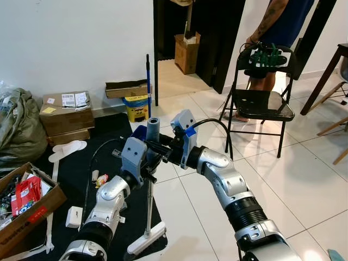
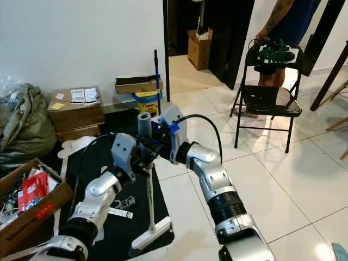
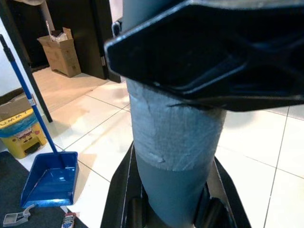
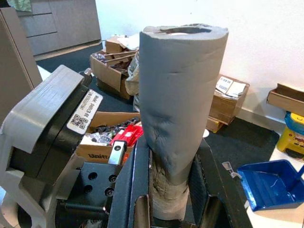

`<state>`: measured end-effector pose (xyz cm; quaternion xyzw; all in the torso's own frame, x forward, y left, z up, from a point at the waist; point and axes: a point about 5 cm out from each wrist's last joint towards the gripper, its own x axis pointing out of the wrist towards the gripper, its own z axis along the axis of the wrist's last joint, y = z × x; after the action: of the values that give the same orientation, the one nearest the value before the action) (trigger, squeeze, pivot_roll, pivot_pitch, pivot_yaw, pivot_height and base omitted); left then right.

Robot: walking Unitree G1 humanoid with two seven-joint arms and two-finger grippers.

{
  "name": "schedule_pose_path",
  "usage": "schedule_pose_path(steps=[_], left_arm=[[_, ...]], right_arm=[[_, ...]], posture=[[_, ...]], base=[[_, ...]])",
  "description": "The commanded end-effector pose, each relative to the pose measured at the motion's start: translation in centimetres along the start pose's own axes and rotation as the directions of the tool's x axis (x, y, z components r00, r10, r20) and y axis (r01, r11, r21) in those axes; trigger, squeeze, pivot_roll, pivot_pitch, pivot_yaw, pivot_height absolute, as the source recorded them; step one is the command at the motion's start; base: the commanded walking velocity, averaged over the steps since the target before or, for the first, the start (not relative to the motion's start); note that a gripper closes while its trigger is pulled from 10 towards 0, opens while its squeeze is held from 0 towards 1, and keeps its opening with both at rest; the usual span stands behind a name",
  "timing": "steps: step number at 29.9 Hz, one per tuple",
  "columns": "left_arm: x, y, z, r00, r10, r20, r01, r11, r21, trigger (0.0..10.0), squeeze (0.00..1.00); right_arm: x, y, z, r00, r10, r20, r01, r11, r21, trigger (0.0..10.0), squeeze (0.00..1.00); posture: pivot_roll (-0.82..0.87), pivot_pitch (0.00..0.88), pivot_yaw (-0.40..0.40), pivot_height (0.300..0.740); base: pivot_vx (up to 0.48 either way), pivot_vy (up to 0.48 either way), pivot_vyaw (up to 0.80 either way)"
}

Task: Sweep floor

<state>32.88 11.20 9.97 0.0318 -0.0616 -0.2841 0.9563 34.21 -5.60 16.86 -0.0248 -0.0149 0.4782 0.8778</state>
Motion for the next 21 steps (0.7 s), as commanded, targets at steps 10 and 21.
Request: schedule_pose_path(steps=[10,21], left_arm=[[0.05,-0.03,0.62,1.0,-0.016,0.026,0.016,1.0,0.013,0.0,0.0],[0.01,-0.29,0.55,0.999,-0.033,0.026,0.033,0.999,0.005,0.0,0.0]], right_arm=[[-0.12,0.15,0.12,1.0,0.021,0.017,-0.022,0.999,0.032,10.0,0.76],[-0.58,-0.71,0.85,0.998,-0.037,0.059,0.034,0.999,0.041,10.0,0.09]], posture=[[-0.03,0.017,-0.017,0.74],[-0.03,0.026,-0.012,0.74]], base=[[0.0,0.0,0.0],[0.0,0.0,0.0]])
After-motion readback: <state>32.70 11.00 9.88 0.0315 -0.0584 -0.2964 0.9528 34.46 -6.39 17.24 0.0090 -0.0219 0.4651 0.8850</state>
